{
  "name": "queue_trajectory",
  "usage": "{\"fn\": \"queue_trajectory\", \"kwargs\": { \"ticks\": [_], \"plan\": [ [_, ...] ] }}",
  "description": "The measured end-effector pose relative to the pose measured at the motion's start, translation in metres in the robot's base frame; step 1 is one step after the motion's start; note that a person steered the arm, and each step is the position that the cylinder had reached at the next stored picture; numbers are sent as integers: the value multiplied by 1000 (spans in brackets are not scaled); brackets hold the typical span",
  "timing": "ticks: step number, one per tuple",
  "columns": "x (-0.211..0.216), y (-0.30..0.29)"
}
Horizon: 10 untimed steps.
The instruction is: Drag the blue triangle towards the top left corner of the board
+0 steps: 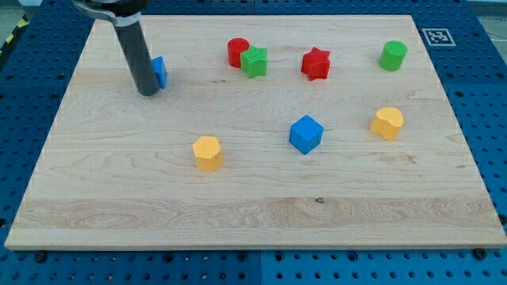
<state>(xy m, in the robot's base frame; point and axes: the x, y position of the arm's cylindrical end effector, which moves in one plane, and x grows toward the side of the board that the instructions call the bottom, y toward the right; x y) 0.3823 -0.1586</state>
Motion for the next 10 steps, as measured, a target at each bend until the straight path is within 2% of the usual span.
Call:
{"fn": "queue_trajectory", "kwargs": {
  "ticks": [1, 3, 4, 5, 6, 7, 9, 10],
  "plan": [
    [-9, 32],
    [-66, 9],
    [-63, 33],
    [-33, 48],
    [-1, 36],
    [-4, -2],
    [-81, -35],
    [-59, -23]
  ]
}}
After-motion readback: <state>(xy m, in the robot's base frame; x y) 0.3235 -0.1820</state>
